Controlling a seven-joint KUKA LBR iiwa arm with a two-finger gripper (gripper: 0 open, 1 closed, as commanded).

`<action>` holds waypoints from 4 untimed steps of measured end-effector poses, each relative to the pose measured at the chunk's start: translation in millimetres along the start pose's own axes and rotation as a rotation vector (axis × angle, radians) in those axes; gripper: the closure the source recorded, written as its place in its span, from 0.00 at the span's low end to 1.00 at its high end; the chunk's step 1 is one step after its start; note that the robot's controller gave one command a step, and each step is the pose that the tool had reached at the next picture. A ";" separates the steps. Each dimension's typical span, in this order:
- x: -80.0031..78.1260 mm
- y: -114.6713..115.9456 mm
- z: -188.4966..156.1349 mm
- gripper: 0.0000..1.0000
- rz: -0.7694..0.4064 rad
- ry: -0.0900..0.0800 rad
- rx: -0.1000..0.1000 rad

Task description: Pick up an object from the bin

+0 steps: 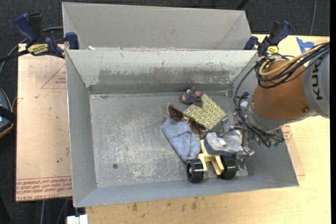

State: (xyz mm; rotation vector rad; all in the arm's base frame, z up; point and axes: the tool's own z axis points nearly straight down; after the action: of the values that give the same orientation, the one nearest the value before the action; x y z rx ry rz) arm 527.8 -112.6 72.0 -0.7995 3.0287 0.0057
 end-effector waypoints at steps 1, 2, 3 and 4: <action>28.9 -21.5 -1.9 1.00 -0.101 0.002 -0.001; 28.9 -21.5 -1.9 1.00 -0.101 0.002 -0.001; 32.1 -12.5 -20.2 1.00 -0.234 0.004 0.000; 32.0 -7.9 -34.0 1.00 -0.314 0.004 0.001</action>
Offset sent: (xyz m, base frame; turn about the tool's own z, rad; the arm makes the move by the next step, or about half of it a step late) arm 0.0000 0.0000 0.0000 0.0000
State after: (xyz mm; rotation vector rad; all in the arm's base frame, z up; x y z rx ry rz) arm 503.6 -135.5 105.6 -1.2641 2.8696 -0.0005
